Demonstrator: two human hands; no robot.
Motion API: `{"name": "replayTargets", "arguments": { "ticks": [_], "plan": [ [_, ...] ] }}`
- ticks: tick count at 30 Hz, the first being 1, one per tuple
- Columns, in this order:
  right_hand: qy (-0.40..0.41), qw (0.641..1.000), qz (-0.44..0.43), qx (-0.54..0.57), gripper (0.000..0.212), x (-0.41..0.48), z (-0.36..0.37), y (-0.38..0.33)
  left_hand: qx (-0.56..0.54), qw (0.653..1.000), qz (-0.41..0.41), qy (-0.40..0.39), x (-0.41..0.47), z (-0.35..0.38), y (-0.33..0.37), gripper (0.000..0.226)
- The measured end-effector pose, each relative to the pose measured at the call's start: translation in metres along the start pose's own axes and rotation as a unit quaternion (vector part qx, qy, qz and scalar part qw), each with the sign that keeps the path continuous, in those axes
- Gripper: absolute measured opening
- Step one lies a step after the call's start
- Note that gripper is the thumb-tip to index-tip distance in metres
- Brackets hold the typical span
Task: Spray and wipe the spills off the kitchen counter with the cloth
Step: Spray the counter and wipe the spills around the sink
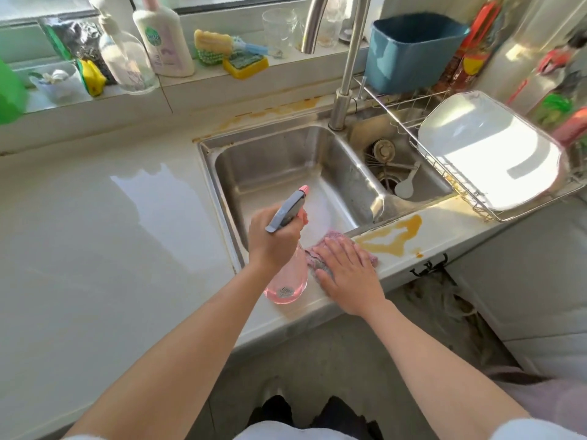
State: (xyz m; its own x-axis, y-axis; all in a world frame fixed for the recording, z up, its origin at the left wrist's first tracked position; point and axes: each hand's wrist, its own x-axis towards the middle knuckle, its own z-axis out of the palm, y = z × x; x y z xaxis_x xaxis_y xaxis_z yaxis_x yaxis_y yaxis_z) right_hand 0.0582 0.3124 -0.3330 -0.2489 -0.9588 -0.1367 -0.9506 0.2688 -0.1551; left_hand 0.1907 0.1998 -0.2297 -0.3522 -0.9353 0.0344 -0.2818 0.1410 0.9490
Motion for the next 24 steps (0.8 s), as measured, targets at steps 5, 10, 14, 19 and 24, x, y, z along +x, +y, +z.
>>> {"name": "replayTargets", "arguments": {
  "ticks": [5,10,14,19,24],
  "plan": [
    [-0.01,1.0,0.013,-0.016,0.071,0.006,-0.01,0.049,-0.008,0.999,-0.037,-0.018,0.005,0.031,0.015,0.025],
    [-0.017,0.999,0.024,-0.032,0.074,0.013,-0.023,0.112,0.025,0.999,-0.034,0.001,0.014,0.059,0.02,0.02],
    [-0.047,0.997,0.054,-0.025,0.072,0.021,-0.036,0.168,0.037,0.998,-0.049,0.026,0.022,0.08,0.024,0.021],
    [-0.048,0.992,0.119,-0.016,0.058,0.031,-0.045,0.218,0.033,0.996,-0.066,0.059,0.028,0.097,0.031,0.02],
    [-0.026,0.985,0.172,-0.023,0.061,0.03,-0.039,0.198,0.04,0.993,-0.068,0.09,0.029,0.101,0.033,0.022]
  ]
}}
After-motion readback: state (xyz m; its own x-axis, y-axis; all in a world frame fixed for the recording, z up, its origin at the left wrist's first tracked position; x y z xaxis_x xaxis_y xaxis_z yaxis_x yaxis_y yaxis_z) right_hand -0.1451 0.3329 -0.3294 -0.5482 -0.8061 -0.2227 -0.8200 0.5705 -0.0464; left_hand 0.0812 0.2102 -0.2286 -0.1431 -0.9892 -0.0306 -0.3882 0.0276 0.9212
